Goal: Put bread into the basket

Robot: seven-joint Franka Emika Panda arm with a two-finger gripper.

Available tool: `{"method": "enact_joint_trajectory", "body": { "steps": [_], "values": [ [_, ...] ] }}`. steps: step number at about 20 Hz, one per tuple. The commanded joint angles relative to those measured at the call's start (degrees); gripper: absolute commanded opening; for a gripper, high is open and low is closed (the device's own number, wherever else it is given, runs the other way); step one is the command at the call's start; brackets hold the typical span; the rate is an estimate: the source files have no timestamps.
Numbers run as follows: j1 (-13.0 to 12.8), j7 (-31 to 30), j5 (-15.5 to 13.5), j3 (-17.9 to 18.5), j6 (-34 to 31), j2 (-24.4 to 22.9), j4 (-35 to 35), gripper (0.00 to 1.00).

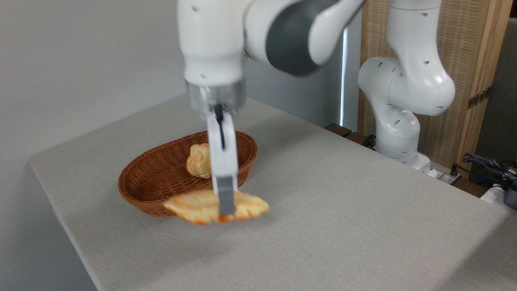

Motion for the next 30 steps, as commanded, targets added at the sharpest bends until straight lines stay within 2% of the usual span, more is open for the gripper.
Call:
{"method": "enact_joint_trajectory", "body": {
  "steps": [1,2,4,5,6,7,12,21,23,26,27,30],
  "values": [
    [-0.2,-12.0,-0.7,-5.6,-6.1,0.4,6.0,0.54],
    [-0.3,-14.6,-0.8,-6.9,-6.9,0.4,6.3,0.54],
    [-0.3,-24.4,-0.7,-11.2,-8.2,0.5,6.7,0.57],
    [-0.3,-30.0,-0.7,-12.1,-8.2,0.5,6.7,0.65],
    [-0.3,-34.7,-0.7,-12.5,-8.2,0.5,6.7,0.78],
    [-0.3,-37.7,-0.6,-14.2,-7.8,0.5,6.7,1.00],
    [-0.2,-38.0,-2.0,-14.6,-7.5,1.5,6.6,1.00],
    [0.4,-37.7,-2.0,-13.8,-8.2,1.4,6.6,1.00],
    [0.4,-37.8,-2.2,-9.9,-8.2,0.3,6.8,1.00],
    [0.4,-38.0,-1.8,-6.7,-8.3,-1.2,7.2,1.00],
    [0.4,-37.7,-1.7,-4.3,-8.3,-1.2,7.2,1.00],
    [0.4,-37.5,-1.6,-3.1,-8.3,-1.3,8.2,1.00]
  ]
}}
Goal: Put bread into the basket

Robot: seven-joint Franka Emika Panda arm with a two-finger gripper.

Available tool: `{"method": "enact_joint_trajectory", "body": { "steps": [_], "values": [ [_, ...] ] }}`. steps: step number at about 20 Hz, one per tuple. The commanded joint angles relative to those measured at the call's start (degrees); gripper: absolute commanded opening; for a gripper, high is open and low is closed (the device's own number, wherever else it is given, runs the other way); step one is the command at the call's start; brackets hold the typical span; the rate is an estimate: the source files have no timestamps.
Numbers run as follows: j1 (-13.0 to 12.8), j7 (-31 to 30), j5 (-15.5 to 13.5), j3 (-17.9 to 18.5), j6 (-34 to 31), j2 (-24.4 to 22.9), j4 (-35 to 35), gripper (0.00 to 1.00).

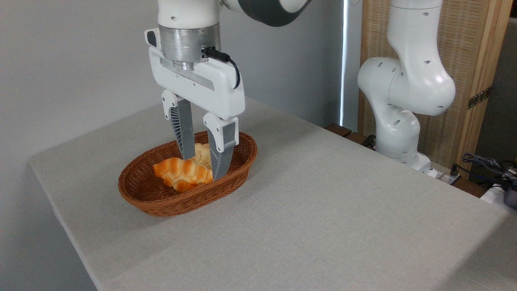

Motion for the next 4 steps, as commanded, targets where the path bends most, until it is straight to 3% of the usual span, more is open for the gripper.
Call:
{"method": "enact_joint_trajectory", "body": {
  "steps": [1,4],
  "values": [
    [-0.5,-0.6,-0.4,0.8,-1.5,-0.3,1.1,1.00],
    [-0.6,-0.4,-0.3,0.6,-1.5,-0.2,1.1,1.00]
  ]
}}
